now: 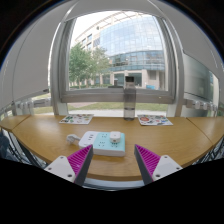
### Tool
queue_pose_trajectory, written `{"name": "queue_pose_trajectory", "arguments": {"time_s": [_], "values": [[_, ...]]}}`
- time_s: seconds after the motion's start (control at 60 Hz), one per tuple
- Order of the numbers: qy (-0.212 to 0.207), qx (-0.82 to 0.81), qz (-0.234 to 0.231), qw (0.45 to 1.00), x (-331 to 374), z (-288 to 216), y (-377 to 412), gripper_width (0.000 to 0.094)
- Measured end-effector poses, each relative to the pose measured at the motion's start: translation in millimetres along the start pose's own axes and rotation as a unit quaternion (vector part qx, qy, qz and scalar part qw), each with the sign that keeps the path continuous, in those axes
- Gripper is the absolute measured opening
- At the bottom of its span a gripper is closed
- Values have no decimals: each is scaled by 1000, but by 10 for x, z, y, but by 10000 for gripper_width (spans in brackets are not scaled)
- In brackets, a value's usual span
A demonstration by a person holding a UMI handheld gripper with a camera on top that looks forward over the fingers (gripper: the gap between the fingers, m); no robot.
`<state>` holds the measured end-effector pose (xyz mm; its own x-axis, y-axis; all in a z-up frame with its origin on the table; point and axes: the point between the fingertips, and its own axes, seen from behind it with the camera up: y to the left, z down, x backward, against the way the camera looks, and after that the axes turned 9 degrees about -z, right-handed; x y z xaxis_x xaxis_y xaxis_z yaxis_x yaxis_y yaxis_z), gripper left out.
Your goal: Unplug charger
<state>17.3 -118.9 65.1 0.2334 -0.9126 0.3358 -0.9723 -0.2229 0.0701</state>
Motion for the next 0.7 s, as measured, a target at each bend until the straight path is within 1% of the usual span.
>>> {"name": "queue_pose_trajectory", "arguments": {"time_s": [0.133,0.233,0.35,0.383,0.417,0.467,0.533,0.6,0.7], "values": [[1,-9,40,999,-586,-203,-48,787],[7,-10,67,998,-914,-239,-159,691],[33,-24,94,995,-1109,-73,-274,570],[44,-29,95,994,-1137,5,-266,527],[31,-34,92,995,-1151,-36,-249,445],[30,-34,93,995,-1141,-21,-231,358],[32,-23,117,992,-1114,-16,-300,244],[37,-29,121,992,-1126,-9,-297,229],[46,-45,117,991,-1138,-8,-290,180]]}}
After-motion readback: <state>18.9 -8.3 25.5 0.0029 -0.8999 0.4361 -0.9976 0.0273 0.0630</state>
